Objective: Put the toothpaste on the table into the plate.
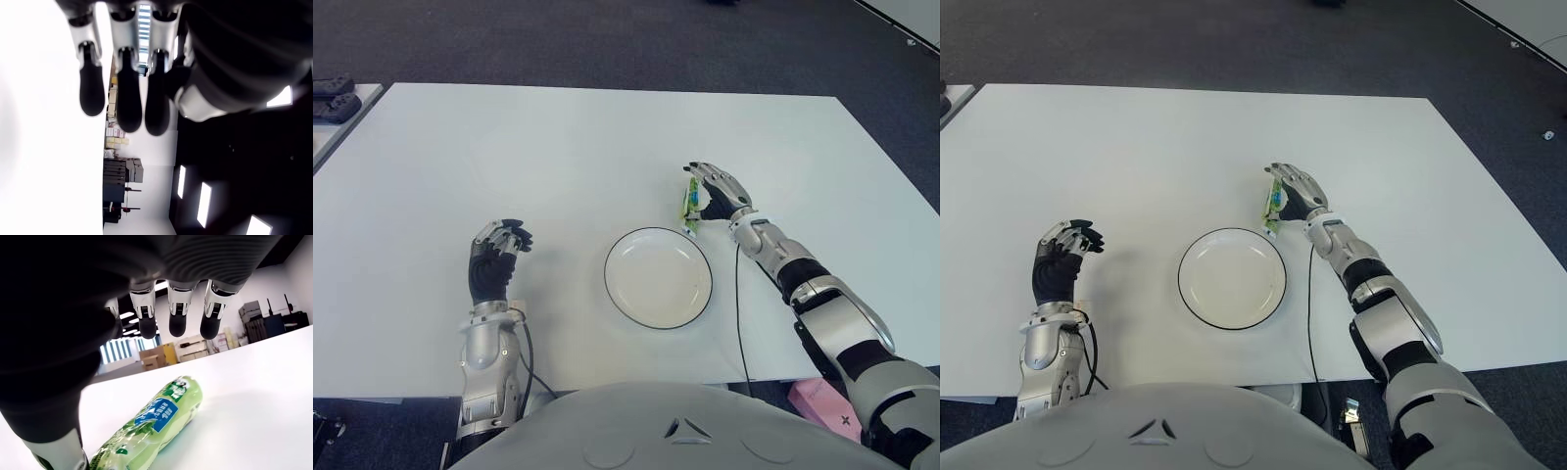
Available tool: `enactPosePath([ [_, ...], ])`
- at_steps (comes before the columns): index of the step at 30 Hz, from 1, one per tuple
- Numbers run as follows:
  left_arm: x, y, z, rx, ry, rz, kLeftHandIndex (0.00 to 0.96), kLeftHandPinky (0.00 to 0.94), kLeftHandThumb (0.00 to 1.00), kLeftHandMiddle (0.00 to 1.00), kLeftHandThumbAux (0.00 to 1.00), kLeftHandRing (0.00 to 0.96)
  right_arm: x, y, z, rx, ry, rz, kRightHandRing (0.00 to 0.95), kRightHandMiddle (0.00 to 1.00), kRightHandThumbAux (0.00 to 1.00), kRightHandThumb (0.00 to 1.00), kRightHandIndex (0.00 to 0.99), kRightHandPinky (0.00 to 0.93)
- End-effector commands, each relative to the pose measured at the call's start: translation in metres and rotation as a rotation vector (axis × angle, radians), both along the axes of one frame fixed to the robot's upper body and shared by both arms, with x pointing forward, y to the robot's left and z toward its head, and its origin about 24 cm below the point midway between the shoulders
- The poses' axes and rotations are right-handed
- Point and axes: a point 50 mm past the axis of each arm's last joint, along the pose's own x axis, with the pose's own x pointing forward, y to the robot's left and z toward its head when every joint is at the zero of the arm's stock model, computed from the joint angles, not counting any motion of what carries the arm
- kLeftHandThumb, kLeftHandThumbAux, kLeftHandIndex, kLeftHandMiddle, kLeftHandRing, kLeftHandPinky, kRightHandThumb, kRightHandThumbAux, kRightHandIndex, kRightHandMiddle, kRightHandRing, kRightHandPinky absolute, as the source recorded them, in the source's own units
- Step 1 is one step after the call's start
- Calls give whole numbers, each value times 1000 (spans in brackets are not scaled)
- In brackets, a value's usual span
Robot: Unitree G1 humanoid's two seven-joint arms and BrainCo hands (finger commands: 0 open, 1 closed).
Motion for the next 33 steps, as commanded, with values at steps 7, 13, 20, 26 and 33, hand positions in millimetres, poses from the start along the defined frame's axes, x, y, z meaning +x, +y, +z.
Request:
enactPosePath([
  [7, 1, 0, -4, 3, 9, -17, 436, 541, 702, 546, 719, 551, 6, -8, 18, 73, -26, 0, 0, 0, 827, 43, 0, 0],
  [13, 0, -1, -4, -5, 6, -14, 436, 549, 703, 545, 720, 556, 15, -15, 37, 115, -45, 19, 0, 0, 828, 43, 0, 0],
  [20, 0, -2, -4, -7, 7, -7, 436, 541, 704, 546, 720, 561, 17, -21, 54, 90, -105, 86, 0, 0, 839, 97, 0, 0],
  [26, -1, -2, -4, -2, 4, -13, 437, 547, 704, 562, 719, 566, 21, -26, 65, 24, -142, 116, 0, 0, 834, 193, 0, 0],
  [33, -1, -2, -5, 3, 8, -12, 438, 528, 704, 566, 719, 560, 24, -28, 71, -29, -163, 128, 0, 0, 814, 284, 0, 0],
])
